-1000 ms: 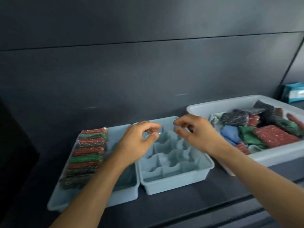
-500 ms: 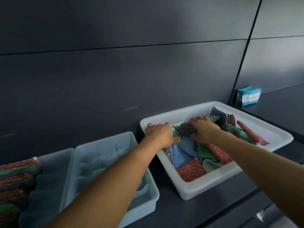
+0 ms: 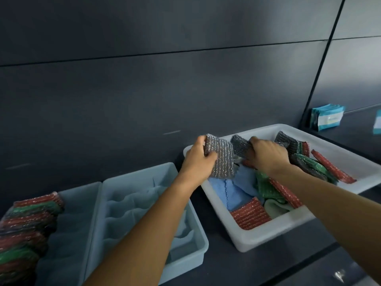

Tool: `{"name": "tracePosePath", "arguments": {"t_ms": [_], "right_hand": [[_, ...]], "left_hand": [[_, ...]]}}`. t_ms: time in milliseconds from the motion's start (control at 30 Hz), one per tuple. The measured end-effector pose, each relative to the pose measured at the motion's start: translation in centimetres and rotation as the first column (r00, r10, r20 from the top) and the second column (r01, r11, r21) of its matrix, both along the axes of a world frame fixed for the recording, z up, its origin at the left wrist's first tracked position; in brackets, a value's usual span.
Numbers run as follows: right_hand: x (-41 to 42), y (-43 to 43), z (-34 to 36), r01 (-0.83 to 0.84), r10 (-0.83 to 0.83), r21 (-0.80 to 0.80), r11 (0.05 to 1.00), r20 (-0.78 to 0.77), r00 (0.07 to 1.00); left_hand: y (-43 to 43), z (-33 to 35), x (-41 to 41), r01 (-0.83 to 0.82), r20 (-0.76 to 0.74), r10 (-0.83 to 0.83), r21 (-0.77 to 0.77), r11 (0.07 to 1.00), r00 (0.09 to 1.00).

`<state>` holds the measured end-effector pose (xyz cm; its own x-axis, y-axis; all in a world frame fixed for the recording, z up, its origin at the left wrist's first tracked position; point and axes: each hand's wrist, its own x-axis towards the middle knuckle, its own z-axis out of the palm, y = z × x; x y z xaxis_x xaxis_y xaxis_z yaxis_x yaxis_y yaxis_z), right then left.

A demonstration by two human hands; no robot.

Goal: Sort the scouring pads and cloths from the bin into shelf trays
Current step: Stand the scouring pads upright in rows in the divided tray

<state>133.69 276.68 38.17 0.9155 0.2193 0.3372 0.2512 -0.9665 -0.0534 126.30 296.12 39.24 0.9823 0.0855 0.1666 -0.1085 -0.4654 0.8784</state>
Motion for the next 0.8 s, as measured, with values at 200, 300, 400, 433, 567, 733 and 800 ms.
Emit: {"name": "tracePosePath", "arguments": {"t_ms": [200,300,400,433,567,733,800], "right_hand": [[-5.0,5.1,3.1,-0.096,0.091,0.29,0.952,0.031,0.995],[-7.6,8.0,4.4,-0.178,0.155,0.343,0.922,0.093,0.984],[-10.6,11.4,5.4,-0.269,0.223,0.458,0.848,0.153,0.963],[-11.5,12.6,5.6,-0.306,0.26,0.502,0.809,0.161,0.952],[-15.3,18.1,5.5,-0.403,0.39,0.628,0.666,0.167,0.906],[-18.7,22.3,4.4,-0.424,0.474,0.684,0.593,0.129,0.871],[-19.0,22.2,3.9,-0.439,0.494,0.674,0.594,0.126,0.861]], "left_hand": [[4.7,0.2,-5.3,-0.063,0.107,0.095,-0.271,0.961,0.99],[7.9,-0.3,-9.0,-0.072,0.14,0.1,-0.196,0.978,0.985],[11.5,-0.5,-12.6,-0.112,0.187,0.144,-0.17,0.979,0.972],[12.5,-0.3,-14.0,-0.118,0.202,0.153,-0.175,0.977,0.967],[16.3,0.8,-19.4,-0.158,0.219,0.202,-0.201,0.967,0.955],[20.6,1.2,-24.6,-0.275,0.219,0.286,-0.081,0.958,0.933],[21.8,1.1,-25.7,-0.327,0.203,0.335,-0.069,0.942,0.92]]}}
